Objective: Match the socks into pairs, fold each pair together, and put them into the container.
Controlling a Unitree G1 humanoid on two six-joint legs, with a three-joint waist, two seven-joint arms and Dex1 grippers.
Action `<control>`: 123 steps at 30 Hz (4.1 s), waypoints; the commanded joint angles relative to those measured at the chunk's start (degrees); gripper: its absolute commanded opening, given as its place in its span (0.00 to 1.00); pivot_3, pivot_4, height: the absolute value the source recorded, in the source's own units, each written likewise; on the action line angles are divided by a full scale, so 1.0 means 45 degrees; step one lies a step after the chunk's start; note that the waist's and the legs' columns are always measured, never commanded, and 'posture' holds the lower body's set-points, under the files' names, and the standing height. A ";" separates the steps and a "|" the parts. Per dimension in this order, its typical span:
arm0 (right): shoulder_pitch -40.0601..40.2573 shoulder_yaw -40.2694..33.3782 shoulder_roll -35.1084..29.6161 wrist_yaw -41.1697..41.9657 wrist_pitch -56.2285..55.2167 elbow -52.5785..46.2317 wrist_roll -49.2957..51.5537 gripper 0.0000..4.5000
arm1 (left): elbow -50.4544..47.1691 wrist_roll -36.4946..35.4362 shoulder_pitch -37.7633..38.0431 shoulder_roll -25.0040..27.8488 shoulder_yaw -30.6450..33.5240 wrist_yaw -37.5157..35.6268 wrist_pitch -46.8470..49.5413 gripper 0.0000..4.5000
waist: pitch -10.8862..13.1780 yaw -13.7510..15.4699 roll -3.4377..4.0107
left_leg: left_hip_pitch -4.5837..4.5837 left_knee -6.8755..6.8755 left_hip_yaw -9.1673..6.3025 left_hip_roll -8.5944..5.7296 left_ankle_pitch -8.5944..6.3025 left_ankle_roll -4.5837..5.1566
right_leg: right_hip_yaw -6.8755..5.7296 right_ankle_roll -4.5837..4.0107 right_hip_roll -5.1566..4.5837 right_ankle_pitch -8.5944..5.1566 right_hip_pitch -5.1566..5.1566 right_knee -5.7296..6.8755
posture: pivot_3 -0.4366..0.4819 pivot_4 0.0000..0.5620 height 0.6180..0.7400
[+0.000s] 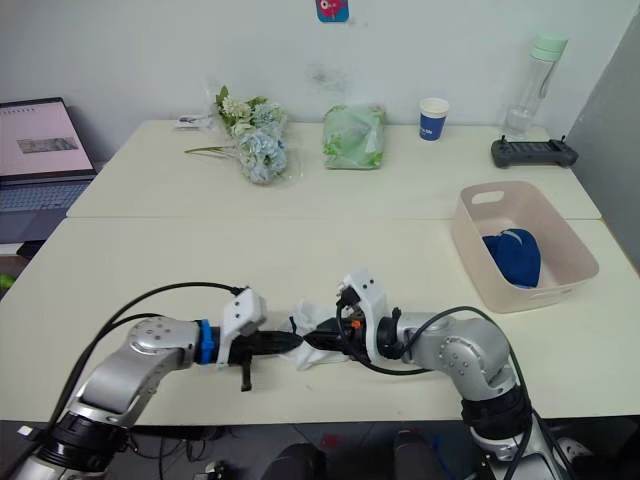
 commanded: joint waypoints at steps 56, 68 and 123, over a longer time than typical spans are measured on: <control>0.0475 0.4929 -0.2697 0.5043 -0.9928 0.2473 -0.8209 0.01 | 0.0098 0.0911 -0.1715 0.0476 -0.1675 0.0468 0.0350 0.00 | 0.0039 0.0012 -0.0033 | -0.0034 0.0005 0.0023 -0.0008 0.0001 -0.0002 | 0.0019 -0.0002 0.0009 0.0002 -0.0049 0.0004 | 0.48 0.27 1.00; 0.1631 0.2562 -0.3014 0.4554 -0.9862 0.0811 -0.7297 0.01 | -0.1085 0.0065 -0.1702 0.0392 -0.0457 0.0292 -0.0411 0.00 | 0.0042 0.0020 -0.0044 | -0.0013 0.0007 0.0007 -0.0002 0.0001 -0.0003 | 0.0004 -0.0001 0.0002 0.0001 -0.0016 0.0006 | 0.48 0.27 1.00; 0.0243 -0.2342 0.3123 -0.0336 0.1107 0.2504 -0.1406 0.01 | -0.0641 0.0243 -0.0899 0.1275 -0.0315 -0.0975 -0.1081 0.00 | 0.0037 -0.0055 -0.0009 | -0.0024 -0.0008 0.0020 0.0005 0.0000 -0.0001 | 0.0019 -0.0007 0.0008 0.0005 -0.0049 0.0009 | 0.48 0.27 1.00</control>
